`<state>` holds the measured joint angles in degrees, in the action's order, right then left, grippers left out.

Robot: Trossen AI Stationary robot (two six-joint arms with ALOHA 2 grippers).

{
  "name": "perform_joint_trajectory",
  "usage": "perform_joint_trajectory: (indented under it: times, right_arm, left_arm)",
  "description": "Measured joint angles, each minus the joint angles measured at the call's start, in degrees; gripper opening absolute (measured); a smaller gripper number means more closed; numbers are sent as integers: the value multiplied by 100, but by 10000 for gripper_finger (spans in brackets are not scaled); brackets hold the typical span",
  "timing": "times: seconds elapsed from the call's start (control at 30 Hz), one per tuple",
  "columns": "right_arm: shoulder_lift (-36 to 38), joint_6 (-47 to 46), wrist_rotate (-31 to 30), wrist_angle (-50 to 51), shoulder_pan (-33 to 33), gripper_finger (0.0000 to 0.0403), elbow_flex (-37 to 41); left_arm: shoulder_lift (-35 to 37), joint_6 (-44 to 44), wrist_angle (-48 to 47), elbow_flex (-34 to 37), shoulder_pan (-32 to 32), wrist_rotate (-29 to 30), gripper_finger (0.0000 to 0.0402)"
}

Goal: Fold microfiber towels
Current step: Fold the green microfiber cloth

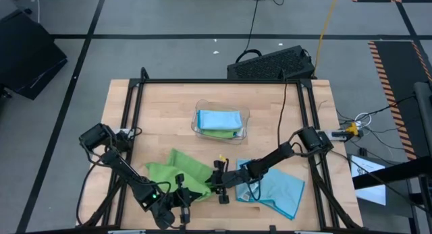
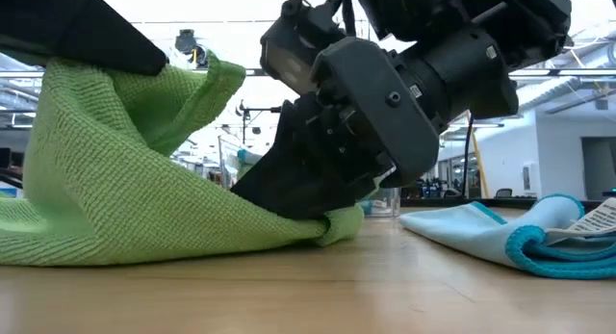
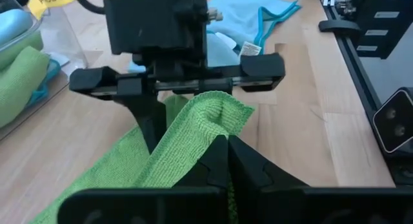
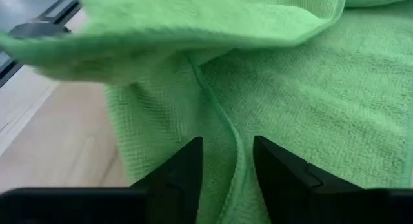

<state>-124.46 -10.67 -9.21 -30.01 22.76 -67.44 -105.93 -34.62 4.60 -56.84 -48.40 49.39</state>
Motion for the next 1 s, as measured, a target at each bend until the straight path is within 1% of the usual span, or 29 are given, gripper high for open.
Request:
perform_joint_trajectory:
  times: [0.07,0.2,0.23,0.27,0.37,0.53,0.67,0.77,0.87,1.0]
  right_arm:
    - [2,35,-62,28,-15,110,0]
    - [11,129,-110,63,-20,33,0]
    - [29,186,-110,130,-20,17,0]
    - [59,250,-113,232,-20,9,0]
    - [263,281,-122,764,-32,13,0]
    - [768,242,-160,1512,-39,5,0]
    - [1103,-26,163,1683,69,5,0]
    - [1278,-216,189,1805,191,11,0]
    - [1405,-282,154,1807,278,15,0]
    - [1504,-286,-397,1841,292,16,0]
  left_arm:
    - [0,3,-2,0,0,0,7]
    - [0,86,-4,0,0,40,3]
    - [0,144,-1,0,2,87,5]
    - [0,213,-4,0,2,169,6]
    - [1,516,-8,0,2,401,3]
    - [131,1070,81,0,-55,1185,5]
    - [221,1311,207,0,-137,1238,4]
    - [225,1315,151,0,-272,1367,4]
    - [225,1362,131,0,-426,1834,3]
    - [305,1635,89,0,-552,2702,4]
